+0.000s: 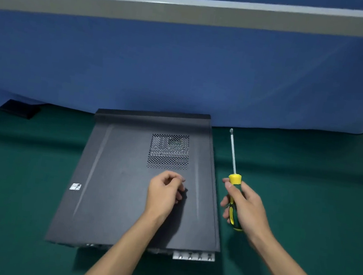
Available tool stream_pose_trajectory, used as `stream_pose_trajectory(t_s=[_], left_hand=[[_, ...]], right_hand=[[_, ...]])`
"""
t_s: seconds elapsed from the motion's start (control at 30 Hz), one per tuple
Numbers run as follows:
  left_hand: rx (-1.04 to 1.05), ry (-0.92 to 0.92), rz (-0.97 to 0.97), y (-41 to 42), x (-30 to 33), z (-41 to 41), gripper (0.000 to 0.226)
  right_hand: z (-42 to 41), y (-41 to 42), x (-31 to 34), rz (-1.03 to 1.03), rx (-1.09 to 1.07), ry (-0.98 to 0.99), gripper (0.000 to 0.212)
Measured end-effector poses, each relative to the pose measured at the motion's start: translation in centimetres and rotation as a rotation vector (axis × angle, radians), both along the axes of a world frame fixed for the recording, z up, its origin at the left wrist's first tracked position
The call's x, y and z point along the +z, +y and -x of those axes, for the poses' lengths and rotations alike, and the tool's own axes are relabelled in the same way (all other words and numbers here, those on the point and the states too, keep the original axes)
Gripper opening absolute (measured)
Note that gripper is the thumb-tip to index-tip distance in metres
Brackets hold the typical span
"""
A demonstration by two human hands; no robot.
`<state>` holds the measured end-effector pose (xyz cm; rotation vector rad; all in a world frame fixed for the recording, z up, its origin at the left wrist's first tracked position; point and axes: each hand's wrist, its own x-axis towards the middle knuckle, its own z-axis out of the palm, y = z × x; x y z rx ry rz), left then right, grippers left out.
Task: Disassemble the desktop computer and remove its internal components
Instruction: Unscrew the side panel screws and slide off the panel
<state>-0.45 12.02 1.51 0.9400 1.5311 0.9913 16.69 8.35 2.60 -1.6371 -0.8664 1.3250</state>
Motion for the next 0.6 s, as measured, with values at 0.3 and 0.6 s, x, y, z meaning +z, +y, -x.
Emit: stream_pose_trajectory(t_s=[0.3, 0.6], left_hand=[[-0.066, -0.119, 0.110, -11.0, -0.7, 9.9, 0.023], [-0.074, -0.448, 0.313, -15.6, -3.0, 17.2, 0.029]], right_hand=[[12.7, -10.4, 0.9, -0.019, -0.136, 0.055, 0.026], [22.2, -18.0, -0.5, 0.053, -0.113, 0.005, 0.023]])
